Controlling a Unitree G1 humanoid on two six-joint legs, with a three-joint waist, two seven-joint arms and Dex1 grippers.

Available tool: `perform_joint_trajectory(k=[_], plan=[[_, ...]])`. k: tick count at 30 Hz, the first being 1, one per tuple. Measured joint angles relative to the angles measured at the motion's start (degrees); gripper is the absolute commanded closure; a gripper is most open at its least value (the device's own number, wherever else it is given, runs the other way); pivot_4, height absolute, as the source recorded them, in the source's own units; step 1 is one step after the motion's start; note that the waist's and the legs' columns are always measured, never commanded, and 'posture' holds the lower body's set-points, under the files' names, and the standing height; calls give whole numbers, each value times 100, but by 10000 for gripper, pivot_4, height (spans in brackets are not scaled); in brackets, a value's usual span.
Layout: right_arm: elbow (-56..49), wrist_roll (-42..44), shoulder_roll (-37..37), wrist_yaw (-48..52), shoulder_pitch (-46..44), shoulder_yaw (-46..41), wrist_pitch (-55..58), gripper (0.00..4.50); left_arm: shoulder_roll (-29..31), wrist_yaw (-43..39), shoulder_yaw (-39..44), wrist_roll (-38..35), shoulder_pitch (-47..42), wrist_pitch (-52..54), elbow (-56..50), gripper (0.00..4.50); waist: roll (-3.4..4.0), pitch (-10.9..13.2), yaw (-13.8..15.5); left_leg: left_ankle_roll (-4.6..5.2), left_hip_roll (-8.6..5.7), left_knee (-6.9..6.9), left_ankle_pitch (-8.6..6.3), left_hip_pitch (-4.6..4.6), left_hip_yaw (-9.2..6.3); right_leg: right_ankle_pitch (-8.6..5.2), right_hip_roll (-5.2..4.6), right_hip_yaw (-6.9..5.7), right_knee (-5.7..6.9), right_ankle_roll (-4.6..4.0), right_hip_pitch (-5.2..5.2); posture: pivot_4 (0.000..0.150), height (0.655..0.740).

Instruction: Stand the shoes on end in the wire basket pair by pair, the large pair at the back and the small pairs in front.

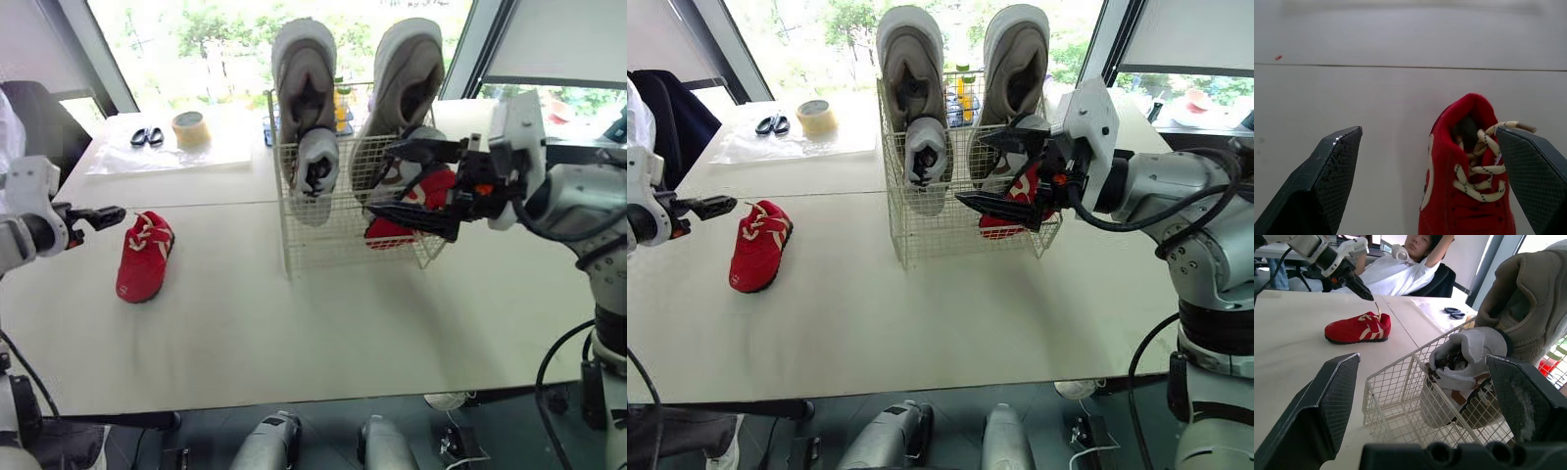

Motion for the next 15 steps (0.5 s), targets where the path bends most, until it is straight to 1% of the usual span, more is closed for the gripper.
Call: perform_joint_trajectory(k=[5,12,14,15], plan=[[-142,-2,-5,-148,181,-20,-1,496,-14,-394,-358,332,-54,-226,646,0,0,0,-26,-1,1,-3,0,-1,0,0,0,1,1,0,-5,1500,7400],[-400,65,-19,-445,314,-137,76,496,-394,-974,-1060,1038,-847,-1132,2123,0,-1,0,-7,0,-1,0,0,-1,1,0,0,-1,1,0,-2,1500,7400],[-471,83,-26,-515,349,-167,114,0,-528,-1099,-1242,1279,-1047,-1412,2535,5472,-2,-1,-14,0,-2,1,0,-1,1,0,-1,-1,2,0,-2,1500,7400],[-502,105,-37,-547,386,-200,130,0,-587,-1182,-1351,1409,-1191,-1572,2782,9328,-2,-1,-10,0,-2,1,1,-1,1,0,-1,-2,2,0,-1,1500,7400]])
